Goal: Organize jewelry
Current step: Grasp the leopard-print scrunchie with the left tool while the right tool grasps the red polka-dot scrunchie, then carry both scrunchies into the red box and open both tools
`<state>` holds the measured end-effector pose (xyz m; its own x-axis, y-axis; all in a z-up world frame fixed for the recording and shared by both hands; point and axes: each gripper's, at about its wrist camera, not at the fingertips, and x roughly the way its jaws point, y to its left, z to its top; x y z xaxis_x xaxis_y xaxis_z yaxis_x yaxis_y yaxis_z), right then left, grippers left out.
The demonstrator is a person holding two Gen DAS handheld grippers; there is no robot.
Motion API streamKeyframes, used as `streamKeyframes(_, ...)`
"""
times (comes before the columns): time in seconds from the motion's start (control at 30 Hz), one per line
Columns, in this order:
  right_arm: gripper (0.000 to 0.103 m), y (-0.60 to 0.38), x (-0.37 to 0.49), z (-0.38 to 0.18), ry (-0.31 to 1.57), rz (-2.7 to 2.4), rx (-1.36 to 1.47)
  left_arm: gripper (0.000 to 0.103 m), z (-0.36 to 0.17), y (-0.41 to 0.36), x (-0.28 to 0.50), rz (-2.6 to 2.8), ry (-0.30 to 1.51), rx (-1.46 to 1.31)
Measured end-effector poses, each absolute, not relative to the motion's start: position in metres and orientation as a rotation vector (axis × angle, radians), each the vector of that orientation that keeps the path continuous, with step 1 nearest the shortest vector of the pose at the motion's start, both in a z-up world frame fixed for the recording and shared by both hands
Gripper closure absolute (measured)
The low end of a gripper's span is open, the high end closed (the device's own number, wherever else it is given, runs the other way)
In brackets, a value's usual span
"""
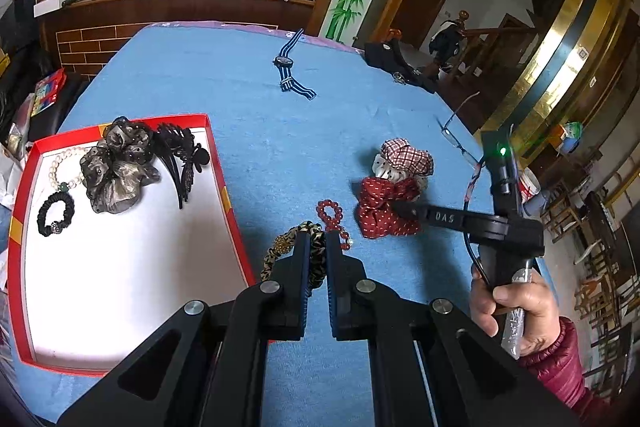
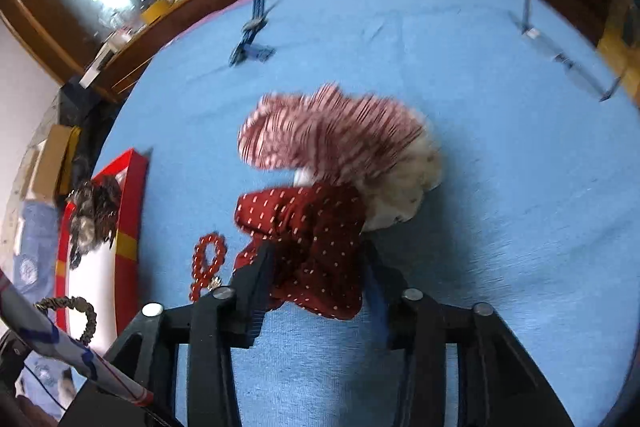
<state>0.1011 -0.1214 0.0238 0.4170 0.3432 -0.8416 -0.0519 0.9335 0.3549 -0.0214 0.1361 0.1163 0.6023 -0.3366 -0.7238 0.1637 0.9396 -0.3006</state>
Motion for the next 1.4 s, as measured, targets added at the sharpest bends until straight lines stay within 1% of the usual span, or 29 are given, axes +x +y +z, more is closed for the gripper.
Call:
streamKeyframes(0.07,0.093,-0.130,0.095,0.029,1.089,0.260,0.321,0.096,0.117,0.137,-0.022,-0.287,0.877,-0.210)
streamKeyframes(0.33,0.093,-0.161,0.040,0.100,0.887,0.307,0.350,0.096,0.119,0.128,-0.021,-0.297,0.875,-0.200)
streamKeyframes(0.5,0.093,-0.170,0.020,0.121,0.829,0.315,0.358,0.096,0.123,0.117,-0.023,-0.311,0.872,-0.177)
streamKeyframes(0.67,0.093,-0.189,0.008,0.129,0.785,0.257,0.370,0.096,0.127,0.109,-0.025,-0.316,0.870,-0.159)
streamKeyframes(1.0,0.093,-0.223,0.003,0.126,0.778,0.177,0.405,0.096,0.125,0.103,-0.024,-0.323,0.877,-0.151)
streamKeyframes(1.4,0.093,-0.182,0.006,0.127,0.805,0.266,0.361,0.096,0.126,0.130,-0.029,-0.286,0.859,-0.188)
